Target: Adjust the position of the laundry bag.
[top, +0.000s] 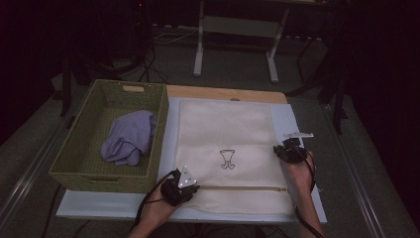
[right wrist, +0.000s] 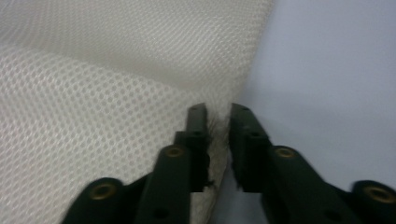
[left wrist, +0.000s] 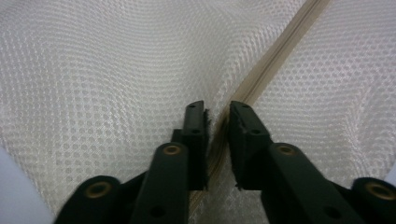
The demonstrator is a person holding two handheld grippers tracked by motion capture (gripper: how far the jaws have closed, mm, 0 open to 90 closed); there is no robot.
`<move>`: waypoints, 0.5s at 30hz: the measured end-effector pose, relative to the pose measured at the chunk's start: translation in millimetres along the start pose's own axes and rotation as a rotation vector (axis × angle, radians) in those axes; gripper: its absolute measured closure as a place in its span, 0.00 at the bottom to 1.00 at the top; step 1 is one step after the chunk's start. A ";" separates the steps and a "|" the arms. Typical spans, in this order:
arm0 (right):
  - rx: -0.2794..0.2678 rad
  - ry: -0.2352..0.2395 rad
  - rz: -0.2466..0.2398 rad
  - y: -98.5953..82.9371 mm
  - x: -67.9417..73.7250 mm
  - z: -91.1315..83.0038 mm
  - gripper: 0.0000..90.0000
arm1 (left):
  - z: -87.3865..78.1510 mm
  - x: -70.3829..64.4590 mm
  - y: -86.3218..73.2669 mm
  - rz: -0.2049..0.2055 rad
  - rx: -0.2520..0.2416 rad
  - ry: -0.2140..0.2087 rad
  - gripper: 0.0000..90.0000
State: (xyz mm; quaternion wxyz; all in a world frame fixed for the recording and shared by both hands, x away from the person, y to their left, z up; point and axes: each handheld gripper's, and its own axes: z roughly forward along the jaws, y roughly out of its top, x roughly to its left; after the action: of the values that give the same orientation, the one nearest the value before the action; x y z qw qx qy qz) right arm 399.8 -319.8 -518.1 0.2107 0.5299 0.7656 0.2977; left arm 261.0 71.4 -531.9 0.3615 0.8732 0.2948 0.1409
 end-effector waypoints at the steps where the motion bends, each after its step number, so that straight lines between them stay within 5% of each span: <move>1: -0.001 -0.005 -0.008 -0.4 1.1 -1.3 0.79 | -0.2 0.0 0.3 -0.002 -0.008 -0.008 0.81; 6: -0.035 0.002 0.004 -6.8 4.2 -14.6 0.64 | -1.9 -2.6 4.3 0.013 -0.027 -0.018 0.67; 15: -0.064 0.006 -0.012 -25.4 11.5 -33.0 0.54 | -2.9 0.5 11.9 0.006 -0.061 -0.033 0.62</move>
State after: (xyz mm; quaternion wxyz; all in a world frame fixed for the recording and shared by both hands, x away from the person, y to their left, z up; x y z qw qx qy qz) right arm 357.3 -323.3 -511.2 0.2270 0.5174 0.7594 0.3225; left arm 264.9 66.6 -521.3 0.3923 0.8650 0.2816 0.1362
